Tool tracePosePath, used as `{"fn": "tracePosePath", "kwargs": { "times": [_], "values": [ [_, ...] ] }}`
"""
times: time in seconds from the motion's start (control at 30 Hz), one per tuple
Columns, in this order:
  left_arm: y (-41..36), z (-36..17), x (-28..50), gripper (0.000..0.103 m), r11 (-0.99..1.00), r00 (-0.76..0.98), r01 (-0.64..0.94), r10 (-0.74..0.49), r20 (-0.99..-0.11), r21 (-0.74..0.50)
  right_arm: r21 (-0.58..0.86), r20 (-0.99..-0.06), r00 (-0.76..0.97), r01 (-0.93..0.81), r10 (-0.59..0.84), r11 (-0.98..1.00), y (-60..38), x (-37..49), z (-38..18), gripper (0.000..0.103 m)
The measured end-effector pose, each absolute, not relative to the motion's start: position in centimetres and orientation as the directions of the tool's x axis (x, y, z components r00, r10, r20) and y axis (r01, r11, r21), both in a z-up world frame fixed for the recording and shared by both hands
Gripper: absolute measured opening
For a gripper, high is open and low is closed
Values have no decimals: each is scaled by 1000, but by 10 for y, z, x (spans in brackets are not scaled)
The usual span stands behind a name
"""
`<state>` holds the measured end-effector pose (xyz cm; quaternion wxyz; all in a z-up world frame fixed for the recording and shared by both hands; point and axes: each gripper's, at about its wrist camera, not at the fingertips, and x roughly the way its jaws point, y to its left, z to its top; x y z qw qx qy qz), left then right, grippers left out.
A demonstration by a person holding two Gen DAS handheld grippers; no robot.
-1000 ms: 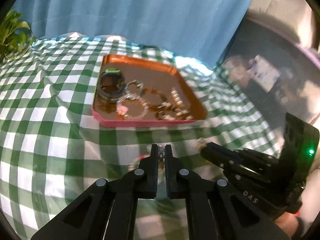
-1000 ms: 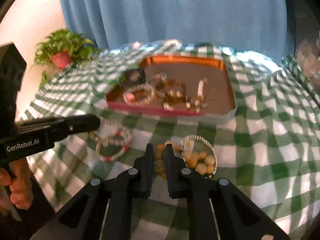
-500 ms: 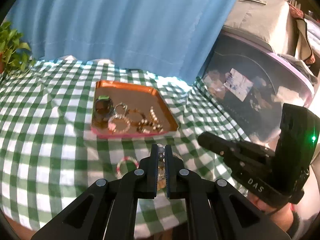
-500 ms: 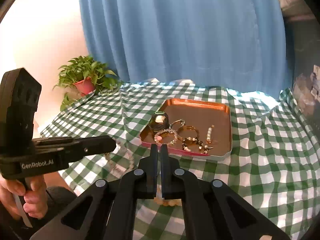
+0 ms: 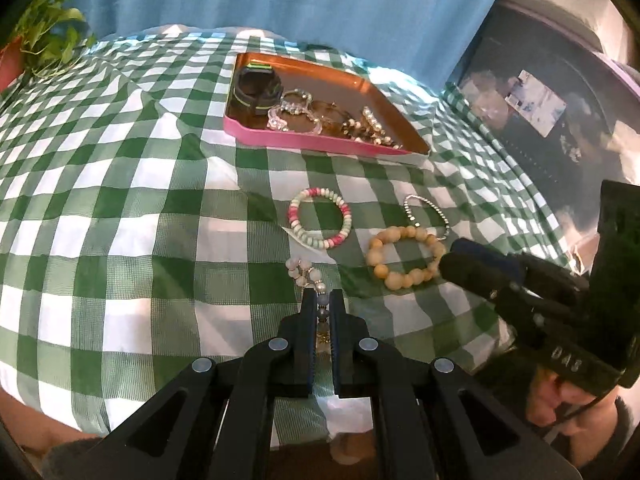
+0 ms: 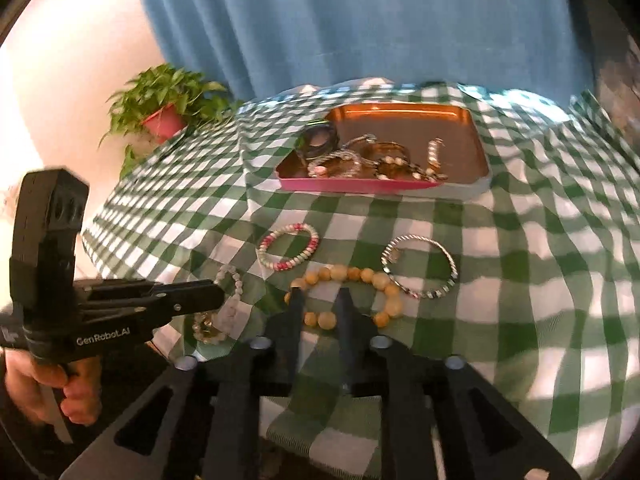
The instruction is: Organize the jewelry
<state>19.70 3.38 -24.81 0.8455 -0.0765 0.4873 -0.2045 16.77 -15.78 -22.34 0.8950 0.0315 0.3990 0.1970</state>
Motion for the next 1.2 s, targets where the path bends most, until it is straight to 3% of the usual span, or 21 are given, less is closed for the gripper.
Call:
{"fn": "tracePosePath", "kwargs": {
  "times": [0.1,0.33,0.47,0.5,0.57,0.73,0.8,1.2],
  "values": [
    [36,-257,201,9,911,430,251,-407,-806,-327,146,-721,602,-353,344,924,-149,172,-232,42],
    [48,-261,203,11,887,435,196,-461,-774,-418,57,-760,564,-437,323,898,-139,177,-251,42],
    [42,-259,202,11,900,443,215,-436,-783,-380,-9,-767,567,-476,299,879,-128,171,-253,43],
    [40,-259,203,8,905,444,225,-426,-788,-362,-2,-770,563,-473,301,881,-129,173,-253,36],
    [35,-257,204,6,914,438,241,-404,-803,-328,-10,-768,567,-477,299,879,-129,173,-252,11],
    [37,-247,203,6,906,433,236,-422,-796,-352,0,-758,573,-478,311,879,-125,171,-252,11],
    [36,-240,202,6,905,447,245,-423,-788,-347,-10,-714,626,-457,313,889,-125,163,-240,11],
    [24,-190,192,6,921,530,262,-388,-754,-289,122,-643,700,-308,311,944,-143,151,-194,11]
  ]
}}
